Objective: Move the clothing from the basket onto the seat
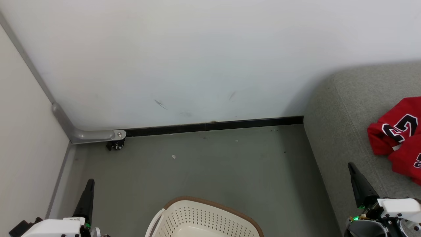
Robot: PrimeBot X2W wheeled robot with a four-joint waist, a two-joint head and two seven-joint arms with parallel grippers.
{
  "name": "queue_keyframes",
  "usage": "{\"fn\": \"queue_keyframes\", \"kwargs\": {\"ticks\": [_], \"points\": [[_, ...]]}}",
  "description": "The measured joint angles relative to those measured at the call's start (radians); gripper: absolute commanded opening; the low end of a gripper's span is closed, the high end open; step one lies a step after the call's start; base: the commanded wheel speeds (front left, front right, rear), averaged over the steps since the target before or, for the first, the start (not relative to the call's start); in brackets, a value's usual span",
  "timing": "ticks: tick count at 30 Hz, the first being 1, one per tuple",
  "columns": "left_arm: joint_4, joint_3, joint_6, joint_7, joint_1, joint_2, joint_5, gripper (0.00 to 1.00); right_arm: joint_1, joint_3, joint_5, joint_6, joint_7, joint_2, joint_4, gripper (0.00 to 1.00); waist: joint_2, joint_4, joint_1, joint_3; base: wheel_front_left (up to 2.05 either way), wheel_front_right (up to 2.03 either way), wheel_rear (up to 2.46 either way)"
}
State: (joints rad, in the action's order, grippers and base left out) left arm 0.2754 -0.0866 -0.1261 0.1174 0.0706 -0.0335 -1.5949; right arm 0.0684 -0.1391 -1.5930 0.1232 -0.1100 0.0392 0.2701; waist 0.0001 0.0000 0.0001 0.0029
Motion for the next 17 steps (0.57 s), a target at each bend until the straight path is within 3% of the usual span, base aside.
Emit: {"fn": "queue_keyframes", "kwargs": {"ticks": [17], "points": [[0.000,0.000,0.000,0.000,0.000,0.000,0.000,0.00,0.000,0.000,0.000,0.000,0.000,0.000,0.000,0.00,0.0000,0.000,0.0000,0.000,0.00,0.00,0.00]]}}
